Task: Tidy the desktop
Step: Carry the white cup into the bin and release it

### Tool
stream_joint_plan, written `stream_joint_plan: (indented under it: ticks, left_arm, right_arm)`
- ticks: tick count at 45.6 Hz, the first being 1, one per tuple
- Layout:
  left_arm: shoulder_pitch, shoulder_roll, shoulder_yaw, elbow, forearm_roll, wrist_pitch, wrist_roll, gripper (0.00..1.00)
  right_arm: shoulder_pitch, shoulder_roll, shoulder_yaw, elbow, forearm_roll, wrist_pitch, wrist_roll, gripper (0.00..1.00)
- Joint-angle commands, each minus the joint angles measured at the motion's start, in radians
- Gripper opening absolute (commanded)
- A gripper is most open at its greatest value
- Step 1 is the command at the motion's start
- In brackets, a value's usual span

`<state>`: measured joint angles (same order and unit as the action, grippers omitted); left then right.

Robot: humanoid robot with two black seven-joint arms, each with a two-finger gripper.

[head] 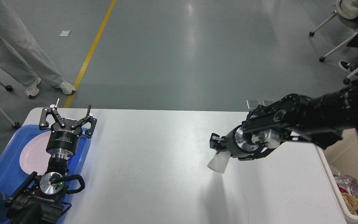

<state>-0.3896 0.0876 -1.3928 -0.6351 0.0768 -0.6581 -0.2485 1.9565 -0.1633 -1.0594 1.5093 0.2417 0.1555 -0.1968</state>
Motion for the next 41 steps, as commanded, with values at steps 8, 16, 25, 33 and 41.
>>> stream_joint_plan:
  ticks: [8,16,25,33,41]
  left_arm:
    - [0.0,0.0,0.0,0.0,0.0,0.0,0.0,0.96]
    - [0.0,0.0,0.0,0.0,0.0,0.0,0.0,0.96]
    - [0.0,0.0,0.0,0.0,0.0,0.0,0.0,0.96]
    - [0.0,0.0,0.0,0.0,0.0,0.0,0.0,0.96]
    - [0.0,0.0,0.0,0.0,0.0,0.0,0.0,0.96]
  right_arm:
    - [0.295,-0.028,-0.344,0.109,-0.038,0.274,0.24,0.0]
    - [0.32,-0.035,-0.407,0.126,-0.085,0.289,0.249,0.0]
    - [0.309,-0.094,-0.462,0.115,-0.096,0.285,0.249,0.0]
    - [0.148,-0.293,-0.507,-0.017,-0.245,0.24,0.241,0.0]
    - [-0.129,-0.484,-0.443,-0.328,-0.323,0.236,0.235,0.0]
